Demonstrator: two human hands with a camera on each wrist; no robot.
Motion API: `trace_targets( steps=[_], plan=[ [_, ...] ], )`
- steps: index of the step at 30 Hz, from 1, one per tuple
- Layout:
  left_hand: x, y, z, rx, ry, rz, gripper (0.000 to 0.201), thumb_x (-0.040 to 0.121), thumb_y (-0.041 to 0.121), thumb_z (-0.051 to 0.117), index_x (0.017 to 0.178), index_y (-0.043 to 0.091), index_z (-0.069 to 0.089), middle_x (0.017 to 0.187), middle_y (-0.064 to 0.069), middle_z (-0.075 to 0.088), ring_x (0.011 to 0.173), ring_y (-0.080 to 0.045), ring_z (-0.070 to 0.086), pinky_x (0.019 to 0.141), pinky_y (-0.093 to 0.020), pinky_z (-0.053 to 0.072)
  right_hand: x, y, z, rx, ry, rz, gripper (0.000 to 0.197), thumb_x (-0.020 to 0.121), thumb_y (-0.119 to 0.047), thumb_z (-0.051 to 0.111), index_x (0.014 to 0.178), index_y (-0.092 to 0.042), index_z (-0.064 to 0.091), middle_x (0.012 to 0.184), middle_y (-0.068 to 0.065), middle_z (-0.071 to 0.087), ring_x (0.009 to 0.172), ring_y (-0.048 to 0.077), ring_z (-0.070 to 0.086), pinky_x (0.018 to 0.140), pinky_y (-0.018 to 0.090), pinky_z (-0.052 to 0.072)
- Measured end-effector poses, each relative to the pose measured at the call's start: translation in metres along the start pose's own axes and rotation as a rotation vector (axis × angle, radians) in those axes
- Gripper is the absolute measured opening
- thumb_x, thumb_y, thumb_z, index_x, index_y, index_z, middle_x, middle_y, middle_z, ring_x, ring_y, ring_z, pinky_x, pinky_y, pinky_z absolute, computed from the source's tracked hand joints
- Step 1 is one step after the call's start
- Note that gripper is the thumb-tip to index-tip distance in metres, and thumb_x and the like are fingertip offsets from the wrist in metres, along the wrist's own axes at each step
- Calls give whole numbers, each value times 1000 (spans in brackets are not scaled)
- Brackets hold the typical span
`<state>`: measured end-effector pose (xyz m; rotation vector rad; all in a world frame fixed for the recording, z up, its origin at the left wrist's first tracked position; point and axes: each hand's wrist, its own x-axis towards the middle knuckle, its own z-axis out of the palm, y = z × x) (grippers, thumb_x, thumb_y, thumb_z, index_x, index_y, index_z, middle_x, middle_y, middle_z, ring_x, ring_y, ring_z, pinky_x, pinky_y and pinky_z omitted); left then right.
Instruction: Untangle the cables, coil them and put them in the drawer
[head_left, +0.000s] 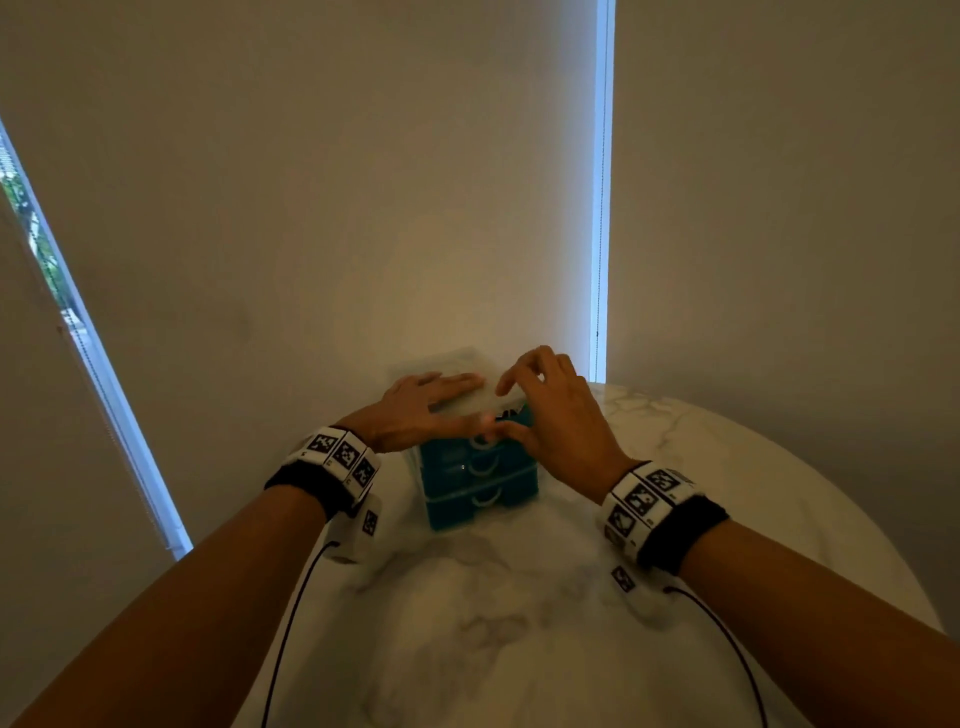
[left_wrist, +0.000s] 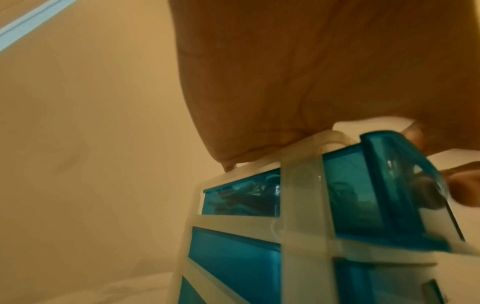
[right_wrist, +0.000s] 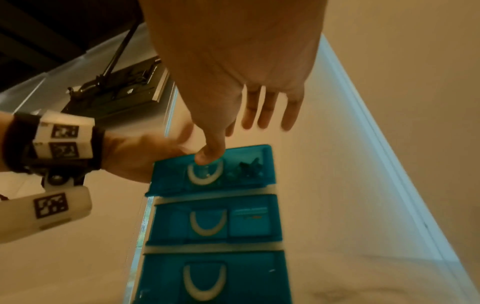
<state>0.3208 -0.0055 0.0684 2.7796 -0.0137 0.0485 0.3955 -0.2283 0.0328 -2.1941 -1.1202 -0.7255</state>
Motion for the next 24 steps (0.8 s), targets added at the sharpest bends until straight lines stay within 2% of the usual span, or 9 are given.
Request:
trace_targets(
  steps=[2,5,7,10,12,15,17,20,24],
  plan=[
    [4,-8,1,12,45,10,82,92,79,57,163,55,24,176,12,15,163,-19,9,130,-51,7,-10,13,-9,8,0,-20,42,88,-48,82,120,-27,64,127,-4,52,115,16,51,93,35,50],
    [19,-17,4,40,129,45,78,89,85,55,158,60,31,175,1,27,162,-21,20,130,-51,19,-25,28,-15,33,-36,49,27,95,-53,73,107,-29,65,108,-12,60,95,8,58,82,30,54],
    [31,-19,5,62,113,57,79,87,88,51,158,61,30,174,0,28,163,-21,20,130,-52,19,-33,34,-11,65,-289,114,26,98,-54,69,98,-28,69,96,-13,68,84,6,63,80,36,60],
    [40,-13,0,35,78,77,70,94,77,52,158,60,31,176,1,23,163,-21,13,131,-52,10,-39,35,7,32,-767,61,30,98,-53,66,97,-24,76,98,-6,75,88,14,69,88,40,60],
    [47,-16,1,26,66,89,67,92,82,49,155,66,31,176,1,20,164,-21,7,131,-55,-1,-30,30,29,-28,-911,35,34,98,-55,64,93,-23,74,95,-3,74,89,19,68,87,39,59],
    [64,-31,5,21,55,111,66,89,92,41,151,74,26,177,3,18,165,-20,3,129,-61,-12,0,20,66,63,-854,183,34,102,-49,61,87,-21,73,91,2,76,92,26,73,91,40,60],
    [70,-33,6,46,81,126,63,99,79,41,158,64,26,177,9,19,165,-21,6,129,-63,-10,16,16,84,80,-796,260,37,105,-46,58,98,-16,78,99,7,80,97,28,75,97,42,60],
    [70,-27,5,56,122,127,60,107,62,43,164,50,28,174,19,20,163,-21,7,131,-60,-2,16,4,81,40,-847,215,33,101,-47,61,107,-19,79,108,3,77,101,24,70,100,40,57],
    [61,-27,7,124,215,161,62,107,58,47,165,46,27,175,16,19,163,-21,9,132,-54,7,-10,-10,24,88,-969,78,29,103,-46,63,117,-24,76,115,-2,74,98,16,65,93,35,54]
  ],
)
